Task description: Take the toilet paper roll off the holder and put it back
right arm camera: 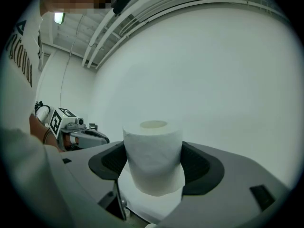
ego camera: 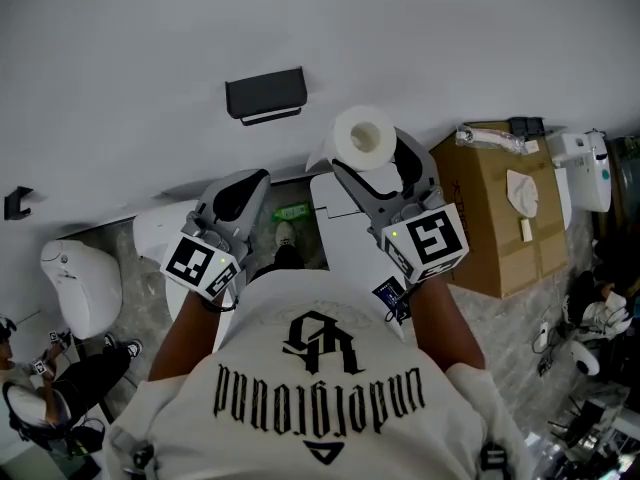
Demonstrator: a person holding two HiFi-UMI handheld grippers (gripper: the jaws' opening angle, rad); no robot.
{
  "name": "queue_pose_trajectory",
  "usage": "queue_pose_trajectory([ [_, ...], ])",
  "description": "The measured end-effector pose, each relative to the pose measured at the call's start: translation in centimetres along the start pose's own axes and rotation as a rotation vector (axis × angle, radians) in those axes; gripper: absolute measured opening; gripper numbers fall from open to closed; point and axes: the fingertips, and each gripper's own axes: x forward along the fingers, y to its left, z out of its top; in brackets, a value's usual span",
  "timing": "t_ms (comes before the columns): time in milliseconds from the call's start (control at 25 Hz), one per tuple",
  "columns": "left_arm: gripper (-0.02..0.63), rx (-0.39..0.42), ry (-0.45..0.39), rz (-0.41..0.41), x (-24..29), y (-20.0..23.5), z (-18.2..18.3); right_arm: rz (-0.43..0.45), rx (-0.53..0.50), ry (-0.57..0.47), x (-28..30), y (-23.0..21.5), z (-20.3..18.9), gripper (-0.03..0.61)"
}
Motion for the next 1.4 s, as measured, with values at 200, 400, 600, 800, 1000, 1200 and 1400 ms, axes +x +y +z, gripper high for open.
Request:
queue_pose_trajectory([
  [200, 0.013, -0.001, -0.003, -0.001, 1.6, 2.1, 0.6, 0.008, -0.006, 0.002, 2.2, -1.1, 0.7, 0.336],
  [400, 0.012, 0.005, -0.005, 0.002, 2.8, 4.3, 1.0, 0.004, -0.002, -0.003, 4.7, -2.3, 1.1, 0.336],
  [600, 0.012, 0.006, -0.001, 0.01, 3.2, 7.0, 1.3, 0.028, 0.003, 0.002, 7.7, -2.4, 1.4, 0.336],
  [800, 0.013, 0.008, 0.005, 0.014, 3.5, 9.8, 1.2, 0.025, 0.009, 0.0, 10.7, -2.7, 1.6, 0.336],
  [1000, 0.012, 0.001, 0.015, 0.004, 3.6, 12.3, 0.7, 0.025, 0.02, 0.008, 13.8, -2.5, 1.3, 0.336],
  [1200, 0.012, -0.012, 0.038, -0.018, 4.1, 14.3, -0.1, 0.042, 0.024, 0.025, 16.7, -2.3, 0.5, 0.336],
  [1400, 0.012, -0.027, 0.062, -0.036, 4.8, 15.9, -1.2, 0.045, 0.048, 0.052, 19.3, -2.6, -1.1, 0.336],
])
